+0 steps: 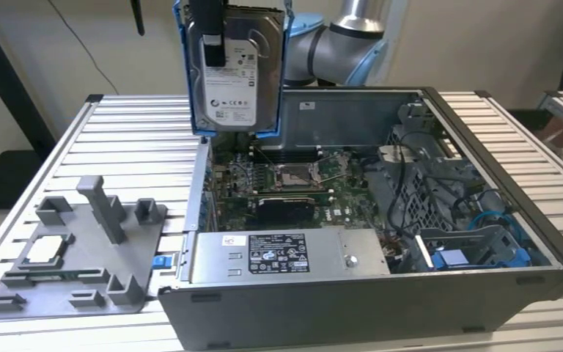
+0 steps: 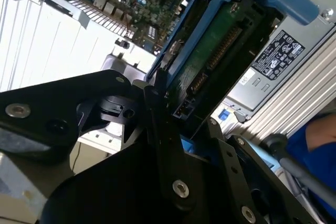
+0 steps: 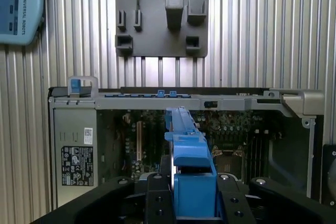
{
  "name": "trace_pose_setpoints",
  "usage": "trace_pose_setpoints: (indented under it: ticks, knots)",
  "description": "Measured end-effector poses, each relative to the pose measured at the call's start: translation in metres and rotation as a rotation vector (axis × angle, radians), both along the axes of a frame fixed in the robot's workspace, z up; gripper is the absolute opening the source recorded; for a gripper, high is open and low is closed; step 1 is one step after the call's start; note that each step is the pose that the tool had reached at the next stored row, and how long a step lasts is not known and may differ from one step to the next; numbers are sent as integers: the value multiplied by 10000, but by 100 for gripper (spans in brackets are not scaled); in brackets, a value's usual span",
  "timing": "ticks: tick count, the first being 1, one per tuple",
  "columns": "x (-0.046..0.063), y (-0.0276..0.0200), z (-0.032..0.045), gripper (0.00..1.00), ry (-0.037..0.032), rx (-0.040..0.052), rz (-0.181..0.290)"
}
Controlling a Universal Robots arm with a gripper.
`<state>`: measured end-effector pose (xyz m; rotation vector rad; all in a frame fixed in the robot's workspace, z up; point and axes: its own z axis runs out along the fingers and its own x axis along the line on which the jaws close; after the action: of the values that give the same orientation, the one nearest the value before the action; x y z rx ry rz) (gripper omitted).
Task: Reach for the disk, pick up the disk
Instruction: 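Pick up the disk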
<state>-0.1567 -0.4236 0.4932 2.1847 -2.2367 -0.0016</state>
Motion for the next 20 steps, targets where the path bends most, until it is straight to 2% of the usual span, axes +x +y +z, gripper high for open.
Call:
trace_pose_setpoints:
  ticks: [12, 20]
  knots:
    - [4, -350, 0, 0, 3, -4, -1]
    - [88, -608, -1, 0, 1, -3, 0]
